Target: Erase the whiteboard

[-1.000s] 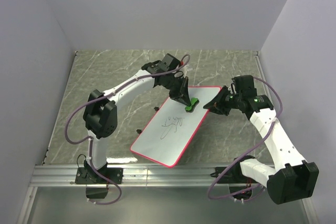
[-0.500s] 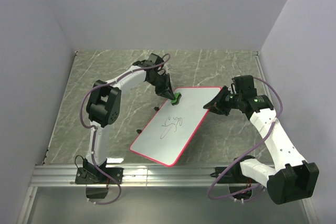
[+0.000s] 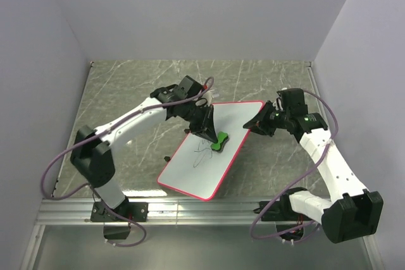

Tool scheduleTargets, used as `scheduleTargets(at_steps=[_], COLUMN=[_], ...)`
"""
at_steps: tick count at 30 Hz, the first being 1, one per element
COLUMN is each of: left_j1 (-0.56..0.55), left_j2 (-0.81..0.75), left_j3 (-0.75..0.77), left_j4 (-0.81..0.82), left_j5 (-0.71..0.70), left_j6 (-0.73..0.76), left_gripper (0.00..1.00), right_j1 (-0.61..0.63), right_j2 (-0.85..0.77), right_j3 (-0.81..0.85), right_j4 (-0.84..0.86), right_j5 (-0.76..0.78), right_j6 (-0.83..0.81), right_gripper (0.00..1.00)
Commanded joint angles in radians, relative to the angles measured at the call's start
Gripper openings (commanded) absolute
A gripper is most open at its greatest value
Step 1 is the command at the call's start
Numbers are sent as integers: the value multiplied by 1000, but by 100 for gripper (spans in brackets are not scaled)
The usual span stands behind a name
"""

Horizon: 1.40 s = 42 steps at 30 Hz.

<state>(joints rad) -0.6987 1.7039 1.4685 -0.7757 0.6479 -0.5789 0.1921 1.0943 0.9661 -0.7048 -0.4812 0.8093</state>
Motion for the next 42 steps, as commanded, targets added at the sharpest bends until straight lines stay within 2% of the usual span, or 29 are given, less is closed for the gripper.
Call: scheduleTargets(at_steps=[1,4,8,10,15,18,25,30,35,42], left_j1=[-21,-33,-58,-55,-47,-15,192,243,211,12], left_j2=[-92,-112,-86,-85,-55,-43,-81,-46,-29,-79], left_j3=[-55,-86,-68,-123,-234,-250,-387,-381,-327,-88], left_j4=[-2,72,29,47,157,145,132,116,128,-22], left_j5=[41,50,-29,-97,-161,-224,-316,-367,-265,-162], left_j6=[-70,-127,-128,-142,-193,-188,-81,-10,4,-64], left_gripper=[0,0,0,0,0,0,0,0,0,0], right_j1=[26,26,26,26,26,26,26,26,26,26], right_j2=[38,53,81,82,82,69,24,4,6,19], right_j3=[29,46,78,95,100,102,82,62,72,72], right_j4=[30,25,4,1,-8,-25,-45,-47,-47,-25], right_j5=[15,10,15,13,4,12,18,16,18,23], right_j6=[-93,-107,-127,-130,-131,-137,-139,-136,-131,-114], right_gripper=[0,0,0,0,0,0,0,0,0,0])
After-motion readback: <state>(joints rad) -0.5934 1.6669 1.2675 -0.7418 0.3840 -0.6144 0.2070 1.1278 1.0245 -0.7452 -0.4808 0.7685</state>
